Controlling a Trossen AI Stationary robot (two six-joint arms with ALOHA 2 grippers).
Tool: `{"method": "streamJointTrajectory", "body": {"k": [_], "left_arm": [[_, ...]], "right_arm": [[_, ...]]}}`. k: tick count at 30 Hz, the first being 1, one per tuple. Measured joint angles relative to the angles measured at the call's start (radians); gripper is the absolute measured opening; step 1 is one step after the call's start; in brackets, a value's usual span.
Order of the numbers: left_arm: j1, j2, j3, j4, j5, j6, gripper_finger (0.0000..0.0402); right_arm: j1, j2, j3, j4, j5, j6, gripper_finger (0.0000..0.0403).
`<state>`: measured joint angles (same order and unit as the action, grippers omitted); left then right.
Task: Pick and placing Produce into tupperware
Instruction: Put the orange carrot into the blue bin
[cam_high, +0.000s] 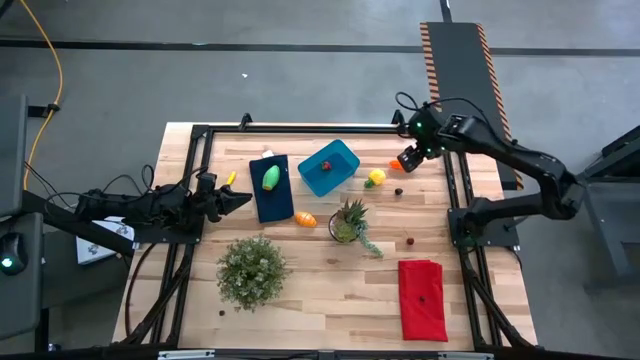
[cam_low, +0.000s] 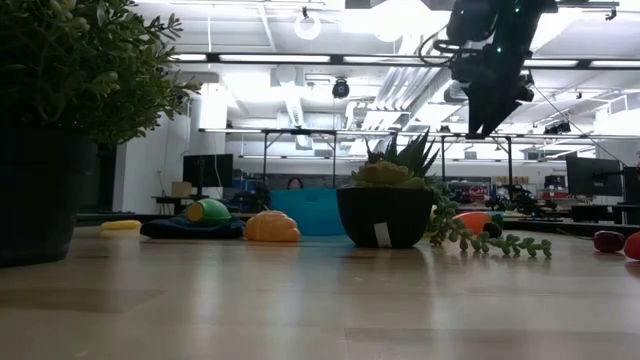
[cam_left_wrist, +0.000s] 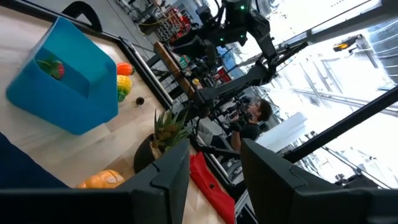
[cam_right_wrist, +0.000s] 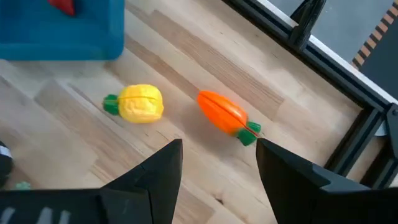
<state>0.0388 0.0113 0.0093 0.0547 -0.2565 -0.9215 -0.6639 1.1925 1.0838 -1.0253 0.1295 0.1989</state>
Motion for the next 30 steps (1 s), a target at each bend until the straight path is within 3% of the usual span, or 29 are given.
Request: {"method": "streamJointTrajectory", "body": {"k": [14,21,30], "left_arm": [[0.000,0.000,0.000,0.000,0.001,0.000,0.0131],[0.000,0.000,0.000,-0.001,0.002,0.000,0.0131],[0.000,0.000,0.000,-0.001,0.002,0.014,0.0131]], "right_arm": [[-0.090,0.217,0.233,-0.181,0.028,-0.317,0.0197],[-0.126,0.268,0.238,-0.182,-0.061,-0.464,0.0197],[-0.162,0.309,0.237,-0.176,-0.072,-0.595,0.0197]]}}
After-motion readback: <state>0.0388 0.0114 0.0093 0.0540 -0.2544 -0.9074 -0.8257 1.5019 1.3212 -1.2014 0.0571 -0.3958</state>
